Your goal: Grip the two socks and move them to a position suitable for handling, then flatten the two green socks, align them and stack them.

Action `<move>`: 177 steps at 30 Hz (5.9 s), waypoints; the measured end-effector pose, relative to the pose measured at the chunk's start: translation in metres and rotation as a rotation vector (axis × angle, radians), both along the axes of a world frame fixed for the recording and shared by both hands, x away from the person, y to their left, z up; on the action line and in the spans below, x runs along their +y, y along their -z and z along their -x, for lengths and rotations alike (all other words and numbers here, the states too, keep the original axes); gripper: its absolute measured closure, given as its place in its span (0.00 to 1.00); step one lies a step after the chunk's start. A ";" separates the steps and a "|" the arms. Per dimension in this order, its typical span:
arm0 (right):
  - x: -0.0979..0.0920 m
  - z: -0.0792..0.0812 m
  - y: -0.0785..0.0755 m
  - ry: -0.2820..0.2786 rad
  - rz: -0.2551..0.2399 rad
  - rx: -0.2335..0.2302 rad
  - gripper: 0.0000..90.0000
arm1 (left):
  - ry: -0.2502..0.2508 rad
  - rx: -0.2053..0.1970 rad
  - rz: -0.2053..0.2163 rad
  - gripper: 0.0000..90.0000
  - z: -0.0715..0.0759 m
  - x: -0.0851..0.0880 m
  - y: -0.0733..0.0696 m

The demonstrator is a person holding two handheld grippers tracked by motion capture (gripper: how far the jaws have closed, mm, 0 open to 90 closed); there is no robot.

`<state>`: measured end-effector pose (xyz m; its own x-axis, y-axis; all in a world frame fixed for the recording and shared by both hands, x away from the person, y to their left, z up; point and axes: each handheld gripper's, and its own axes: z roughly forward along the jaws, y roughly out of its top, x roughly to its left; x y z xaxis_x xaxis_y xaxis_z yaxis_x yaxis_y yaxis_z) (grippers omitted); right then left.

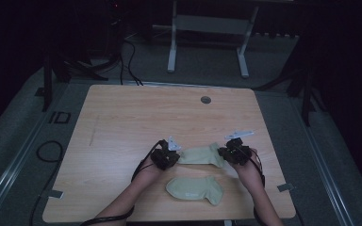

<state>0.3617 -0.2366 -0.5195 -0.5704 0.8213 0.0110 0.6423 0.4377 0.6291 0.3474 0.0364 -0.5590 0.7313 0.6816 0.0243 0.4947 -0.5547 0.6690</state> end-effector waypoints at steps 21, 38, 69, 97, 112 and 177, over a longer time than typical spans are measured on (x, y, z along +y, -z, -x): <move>0.019 -0.001 0.021 -0.036 -0.007 0.010 0.83 | 0.015 -0.002 0.008 0.99 0.000 -0.021 -0.004; 0.030 -0.012 0.032 -0.129 0.038 -0.005 0.58 | -0.020 -0.011 -0.009 0.99 0.002 -0.007 0.000; -0.006 0.010 0.033 -0.237 0.018 -0.021 0.57 | -0.031 -0.003 0.015 0.99 0.003 -0.002 0.001; 0.006 0.025 0.000 -0.247 -0.020 0.002 0.51 | 0.036 0.023 0.075 0.41 0.032 0.005 -0.031; -0.012 0.062 -0.002 -0.189 -0.055 0.018 0.55 | 0.065 0.029 0.060 0.41 0.069 0.019 -0.031; -0.015 0.072 -0.048 -0.109 -0.049 -0.071 0.93 | -0.020 0.014 0.107 0.98 0.055 0.022 -0.067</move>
<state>0.2892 -0.2517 -0.4716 -0.6570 0.7539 0.0064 0.5460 0.4699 0.6936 0.2925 0.0582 -0.4922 0.7173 0.6941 -0.0601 0.5149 -0.4701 0.7168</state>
